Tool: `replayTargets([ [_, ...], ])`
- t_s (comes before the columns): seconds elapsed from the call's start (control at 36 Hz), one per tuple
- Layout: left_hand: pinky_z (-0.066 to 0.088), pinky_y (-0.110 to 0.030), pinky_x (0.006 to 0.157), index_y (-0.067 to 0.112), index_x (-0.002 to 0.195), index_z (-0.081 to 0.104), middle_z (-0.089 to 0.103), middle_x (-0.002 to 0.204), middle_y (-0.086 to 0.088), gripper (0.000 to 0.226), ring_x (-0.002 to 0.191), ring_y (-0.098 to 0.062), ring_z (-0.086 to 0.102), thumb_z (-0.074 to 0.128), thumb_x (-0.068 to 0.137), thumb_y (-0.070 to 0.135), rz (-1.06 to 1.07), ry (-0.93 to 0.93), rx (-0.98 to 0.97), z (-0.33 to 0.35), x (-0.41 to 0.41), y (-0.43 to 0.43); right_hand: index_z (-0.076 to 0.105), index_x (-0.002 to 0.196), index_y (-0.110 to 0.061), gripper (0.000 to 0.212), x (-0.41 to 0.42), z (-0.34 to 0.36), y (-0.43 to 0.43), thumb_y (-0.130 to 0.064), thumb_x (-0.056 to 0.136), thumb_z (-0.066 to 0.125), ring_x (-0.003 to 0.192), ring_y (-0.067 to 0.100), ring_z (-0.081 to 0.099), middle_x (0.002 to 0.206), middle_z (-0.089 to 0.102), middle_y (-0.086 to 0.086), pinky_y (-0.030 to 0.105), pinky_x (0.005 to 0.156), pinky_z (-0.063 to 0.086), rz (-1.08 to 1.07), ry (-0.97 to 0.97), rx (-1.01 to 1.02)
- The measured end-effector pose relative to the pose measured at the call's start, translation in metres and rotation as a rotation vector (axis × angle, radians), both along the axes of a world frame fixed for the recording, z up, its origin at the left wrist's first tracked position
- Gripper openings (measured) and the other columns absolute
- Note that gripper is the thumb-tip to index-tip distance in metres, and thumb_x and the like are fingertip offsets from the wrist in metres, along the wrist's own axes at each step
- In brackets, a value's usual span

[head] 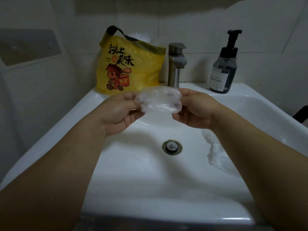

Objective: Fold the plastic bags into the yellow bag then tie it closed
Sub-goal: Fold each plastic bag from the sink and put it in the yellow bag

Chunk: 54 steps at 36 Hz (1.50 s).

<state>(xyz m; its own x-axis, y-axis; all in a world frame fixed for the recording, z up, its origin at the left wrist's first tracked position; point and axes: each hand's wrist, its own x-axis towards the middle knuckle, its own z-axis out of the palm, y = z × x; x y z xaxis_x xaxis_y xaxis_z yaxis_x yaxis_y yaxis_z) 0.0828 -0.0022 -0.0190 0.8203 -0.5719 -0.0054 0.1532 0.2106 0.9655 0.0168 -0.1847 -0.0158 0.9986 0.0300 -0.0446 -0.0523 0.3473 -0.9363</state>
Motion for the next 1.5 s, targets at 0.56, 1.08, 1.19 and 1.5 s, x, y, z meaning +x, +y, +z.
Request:
replayTargets([
  [0.56, 0.056, -0.023, 0.052, 0.004, 0.066, 0.067, 0.064, 0.073, -0.008, 0.036, 0.064, -0.016, 0.062, 0.042, 0.093, 0.0, 0.067, -0.108, 0.16, 0.003, -0.011, -0.002, 0.072, 0.072, -0.006, 0.055, -0.008, 0.007, -0.004, -0.055, 0.083, 0.049, 0.072, 0.029, 0.069, 0.079, 0.069, 0.013, 0.047, 0.073, 0.058, 0.114, 0.113, -0.022],
  [1.08, 0.051, -0.03, 0.083, 0.025, 0.081, 0.07, 0.06, 0.084, -0.004, 0.03, 0.079, -0.016, 0.055, 0.08, 0.069, -0.001, 0.159, -0.474, 0.408, -0.008, -0.005, 0.0, 0.054, 0.129, -0.01, 0.067, -0.001, -0.003, 0.006, 0.014, 0.07, 0.073, 0.109, 0.026, 0.061, 0.124, 0.058, 0.01, 0.038, 0.1, 0.049, -0.122, -0.065, -0.697],
  [1.19, 0.05, -0.013, 0.075, 0.029, 0.083, 0.069, 0.067, 0.104, 0.001, 0.031, 0.086, -0.013, 0.064, 0.081, 0.071, 0.004, 0.205, -0.557, 0.445, -0.01, -0.005, -0.003, 0.049, 0.136, -0.017, 0.069, 0.0, -0.004, 0.007, 0.004, 0.075, 0.074, 0.092, 0.018, 0.063, 0.121, 0.056, 0.004, 0.017, 0.077, 0.054, -0.158, -0.106, -0.913],
  [1.5, 0.039, 0.001, 0.061, 0.022, 0.095, 0.066, 0.061, 0.083, 0.014, 0.014, 0.069, 0.007, 0.054, 0.071, 0.086, 0.013, 0.351, -0.878, 0.54, -0.015, -0.001, -0.002, 0.061, 0.087, -0.015, 0.018, 0.0, -0.005, 0.004, -0.021, 0.099, 0.048, 0.07, 0.02, 0.052, 0.069, 0.05, -0.006, 0.012, 0.052, 0.033, -0.309, -0.346, -1.41],
])
